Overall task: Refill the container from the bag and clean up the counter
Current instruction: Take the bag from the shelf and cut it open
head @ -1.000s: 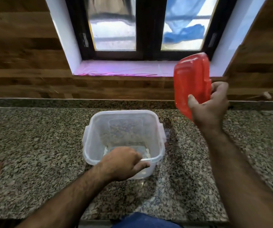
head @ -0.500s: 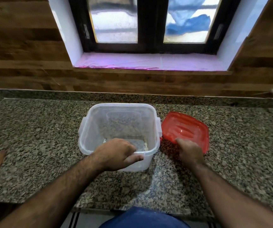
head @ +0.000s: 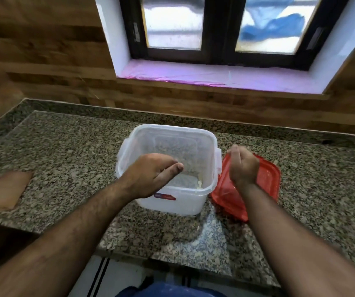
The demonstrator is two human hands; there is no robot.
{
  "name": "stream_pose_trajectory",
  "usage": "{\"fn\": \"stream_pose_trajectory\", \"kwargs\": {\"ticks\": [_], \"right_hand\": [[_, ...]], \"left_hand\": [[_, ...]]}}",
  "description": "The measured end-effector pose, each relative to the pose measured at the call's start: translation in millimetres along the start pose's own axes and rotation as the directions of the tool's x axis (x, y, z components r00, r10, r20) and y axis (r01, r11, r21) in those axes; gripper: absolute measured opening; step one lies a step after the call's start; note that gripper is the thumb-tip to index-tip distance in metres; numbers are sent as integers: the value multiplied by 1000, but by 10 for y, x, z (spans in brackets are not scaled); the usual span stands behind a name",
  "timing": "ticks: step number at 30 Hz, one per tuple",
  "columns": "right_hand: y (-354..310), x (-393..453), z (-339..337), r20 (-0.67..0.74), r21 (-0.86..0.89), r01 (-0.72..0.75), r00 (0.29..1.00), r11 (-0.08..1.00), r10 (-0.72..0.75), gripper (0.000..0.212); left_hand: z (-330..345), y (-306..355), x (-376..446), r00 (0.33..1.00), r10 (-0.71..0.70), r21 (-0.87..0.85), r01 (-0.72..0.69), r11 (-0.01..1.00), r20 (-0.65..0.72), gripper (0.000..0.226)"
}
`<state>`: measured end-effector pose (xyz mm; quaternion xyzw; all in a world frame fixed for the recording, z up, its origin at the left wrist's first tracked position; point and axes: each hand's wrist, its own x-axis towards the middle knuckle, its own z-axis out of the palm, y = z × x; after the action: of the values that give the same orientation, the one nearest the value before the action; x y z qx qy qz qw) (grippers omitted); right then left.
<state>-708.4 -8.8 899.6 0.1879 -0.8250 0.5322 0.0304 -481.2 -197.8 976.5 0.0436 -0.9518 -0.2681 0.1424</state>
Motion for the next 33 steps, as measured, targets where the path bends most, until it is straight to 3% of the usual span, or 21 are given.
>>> {"fn": "stream_pose_trajectory", "kwargs": {"ticks": [2,4,9,15,20,25,28,33], "right_hand": [[-430,315,145,44,-10,111,993,994,-110,54],[-915,574,339,176,-109,259,955,960,-238,60],[-2216,822,1085,478,-204,596,753,777,-452,51],[-3893,874,2105,494,-203,754,630,625,-599,48],[-5662,884,2997,520,-246,858,509,450,-686,26],[-7170,893,3753,475,-364,907,376,211,-796,33],[-7973,922,4213,453,-398,904,340,154,-824,30],[-9009,1002,5007,438,-372,911,340,177,-832,23]], "left_hand": [[-268,-55,-3,995,-36,5,37,999,-97,52],[-607,-146,8,978,-66,33,74,997,-195,48],[-1621,-522,56,859,-201,-26,214,976,-471,35],[-3152,-1072,-16,717,-236,43,347,937,-656,20],[-4918,-1682,-312,618,-161,139,408,902,-770,35],[-6412,-2197,-657,526,-123,229,554,801,-842,50],[-7190,-2445,-831,476,-104,271,651,709,-873,57],[-8165,-2837,-1005,346,-44,257,771,583,-937,66]]}}
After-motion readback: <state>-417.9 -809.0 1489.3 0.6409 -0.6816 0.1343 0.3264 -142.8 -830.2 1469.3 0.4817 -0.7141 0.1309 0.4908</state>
